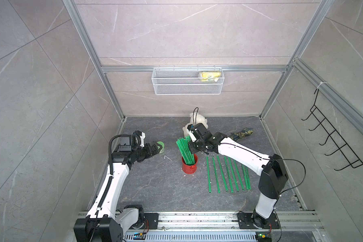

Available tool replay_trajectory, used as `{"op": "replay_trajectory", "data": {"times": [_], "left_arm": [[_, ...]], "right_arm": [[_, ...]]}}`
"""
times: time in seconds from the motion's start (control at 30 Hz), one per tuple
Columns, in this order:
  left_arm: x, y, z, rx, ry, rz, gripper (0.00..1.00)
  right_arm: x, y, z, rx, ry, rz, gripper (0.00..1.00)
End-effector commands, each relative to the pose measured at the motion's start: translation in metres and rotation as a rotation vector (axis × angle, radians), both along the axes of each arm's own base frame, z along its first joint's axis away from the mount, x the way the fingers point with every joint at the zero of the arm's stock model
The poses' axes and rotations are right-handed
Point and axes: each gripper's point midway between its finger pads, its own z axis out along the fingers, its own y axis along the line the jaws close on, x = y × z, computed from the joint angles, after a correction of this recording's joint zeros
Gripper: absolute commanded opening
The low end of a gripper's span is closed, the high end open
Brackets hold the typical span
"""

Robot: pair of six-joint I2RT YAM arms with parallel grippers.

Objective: Take the straws out of the storage container
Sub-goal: Pick up the straw from the container.

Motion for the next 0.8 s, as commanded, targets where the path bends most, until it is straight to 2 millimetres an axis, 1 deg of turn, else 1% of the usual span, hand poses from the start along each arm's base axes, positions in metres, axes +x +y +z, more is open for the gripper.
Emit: {"op": "replay_trajectory", "data": {"times": [0.0, 0.13, 0.23, 0.43, 0.77], "left_arm": [[0.003, -0.001, 0.016, 0.010, -0.044, -0.022, 1.00], [0.003, -0.001, 0.016, 0.009, -0.044, -0.022, 1.00], [0.003, -0.001, 0.016, 0.010, -0.046, -0.022, 1.00], [0.003, -0.002, 0.016, 0.009, -0.047, -0.024, 1.00], [0.003, -0.002, 0.017, 0.008, -0.048, -0.023, 1.00]], "right_arm": [[0.003, 0.001, -0.006, -0.021, 0.012, -0.008, 0.19], [0.004, 0.002, -0.006, -0.025, 0.014, -0.008, 0.19], [0.004, 0.001, -0.006, -0.025, 0.015, -0.008, 0.15], [0.001, -0.003, 0.002, -0.025, 0.006, -0.007, 0.11], [-0.005, -0.013, 0.022, -0.024, -0.023, -0.018, 0.11]]}}
